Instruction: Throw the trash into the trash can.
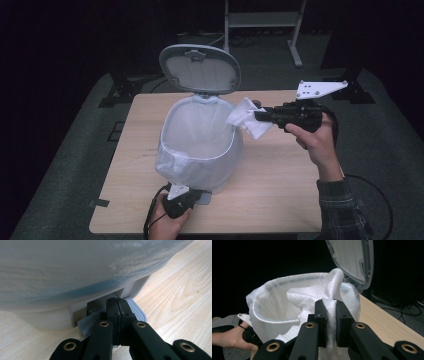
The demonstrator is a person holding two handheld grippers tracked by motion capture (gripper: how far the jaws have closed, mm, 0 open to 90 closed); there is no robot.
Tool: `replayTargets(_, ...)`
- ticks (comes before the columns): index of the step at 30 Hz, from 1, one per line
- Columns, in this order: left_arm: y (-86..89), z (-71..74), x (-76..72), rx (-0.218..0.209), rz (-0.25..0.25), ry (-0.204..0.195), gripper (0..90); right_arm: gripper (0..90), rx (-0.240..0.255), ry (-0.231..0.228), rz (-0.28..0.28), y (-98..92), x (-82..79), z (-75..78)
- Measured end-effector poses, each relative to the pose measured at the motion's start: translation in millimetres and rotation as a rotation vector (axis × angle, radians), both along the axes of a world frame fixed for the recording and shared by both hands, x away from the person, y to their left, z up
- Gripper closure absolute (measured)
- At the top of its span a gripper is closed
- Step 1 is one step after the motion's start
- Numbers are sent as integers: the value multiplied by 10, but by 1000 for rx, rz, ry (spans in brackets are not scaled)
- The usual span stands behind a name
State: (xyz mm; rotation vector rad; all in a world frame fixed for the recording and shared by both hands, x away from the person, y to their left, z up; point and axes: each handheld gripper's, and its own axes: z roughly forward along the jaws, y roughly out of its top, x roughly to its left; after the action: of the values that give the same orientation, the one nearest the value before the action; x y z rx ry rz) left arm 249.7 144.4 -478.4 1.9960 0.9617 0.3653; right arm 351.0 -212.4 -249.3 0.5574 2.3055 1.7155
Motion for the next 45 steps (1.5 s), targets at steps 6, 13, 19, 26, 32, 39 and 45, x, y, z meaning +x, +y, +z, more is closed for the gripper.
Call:
replayTargets(6,0,-1,0,0,-1,-2,897,816,5,-7,20,104,27,71)
replayTargets(13,0,-3,2,-3,0,-2,897,815,11,-11,38,240,76,130)
replayTargets(19,0,-1,2,-2,0,-1,897,816,16,-14,56,359,116,178)
replayTargets(26,-1,1,1,1,0,0,897,817,15,-10,74,490,152,213)
replayTargets(32,-2,2,1,3,-1,0,897,817,12,-11,89,596,190,211)
replayTargets(39,-2,2,2,2,0,1,897,817,6,-7,106,748,235,202)
replayTargets(45,-1,2,3,1,-1,2,897,816,-5,1,112,866,278,189)
